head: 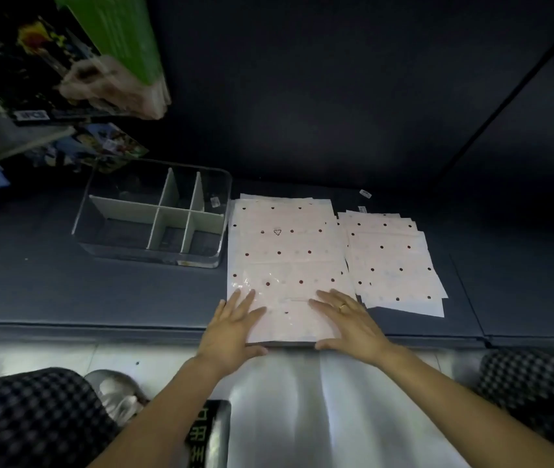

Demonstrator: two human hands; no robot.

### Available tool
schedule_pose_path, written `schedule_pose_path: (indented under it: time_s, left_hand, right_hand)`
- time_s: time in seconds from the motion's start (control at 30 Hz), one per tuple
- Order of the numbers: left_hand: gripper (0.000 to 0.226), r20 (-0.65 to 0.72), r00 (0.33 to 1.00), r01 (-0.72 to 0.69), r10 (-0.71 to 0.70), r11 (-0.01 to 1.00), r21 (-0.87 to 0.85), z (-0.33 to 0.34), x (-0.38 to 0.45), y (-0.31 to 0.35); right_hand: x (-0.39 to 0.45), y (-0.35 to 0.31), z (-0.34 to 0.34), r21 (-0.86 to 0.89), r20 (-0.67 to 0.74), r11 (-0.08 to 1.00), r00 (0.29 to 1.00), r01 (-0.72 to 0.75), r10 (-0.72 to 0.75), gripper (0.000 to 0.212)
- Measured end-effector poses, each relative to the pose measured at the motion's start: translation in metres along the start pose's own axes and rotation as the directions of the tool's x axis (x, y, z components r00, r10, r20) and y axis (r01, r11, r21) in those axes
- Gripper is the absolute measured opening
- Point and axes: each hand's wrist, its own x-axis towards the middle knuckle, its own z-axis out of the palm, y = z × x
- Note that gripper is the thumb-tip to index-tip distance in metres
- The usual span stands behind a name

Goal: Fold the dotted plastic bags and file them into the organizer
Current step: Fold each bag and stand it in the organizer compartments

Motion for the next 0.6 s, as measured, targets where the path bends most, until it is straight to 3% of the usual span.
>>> schedule_pose_path:
  time_s: [0.13, 0.3, 0.47, 0.53, 0.6]
  left_hand:
    - [0.059, 0.031, 0.999, -0.043, 0.042, 0.999, 0.02, -0.003, -0.01, 0.001]
    - [0.03, 0.026, 0.997, 0.077, -0.074, 0.986, -0.149, -0.022, -0.011, 0.004]
    - [0.022, 0.068, 0.987, 0.16, -0.145, 0.928, -0.337, -0.032, -0.01, 0.011]
    - [0.019, 0.091, 0.988, 0.149, -0.121, 0.894, -0.423, -0.039, -0.011, 0.015]
    - [0.008, 0.136, 0.988, 0.137, -0.075, 0.833, -0.536, -0.051, -0.008, 0.016]
  right_hand:
    - [-0.014, -0.004, 0.005, 0.064, -0.041, 0.998, 0.999, -0.019, 0.021, 0.056]
    - [-0.011, 0.001, -0.006, 0.214, -0.012, 0.975, 0.998, -0.053, 0.057, 0.023]
    - [-0.009, 0.005, -0.038, 0.386, 0.163, 0.92, 0.987, -0.068, 0.004, 0.023]
    - [-0.007, 0.001, -0.059, 0.426, 0.266, 0.902, 0.963, -0.072, -0.049, 0.038]
    - [-0.001, -0.001, -0.08, 0.445, 0.374, 0.891, 0.923, -0.089, -0.095, 0.04]
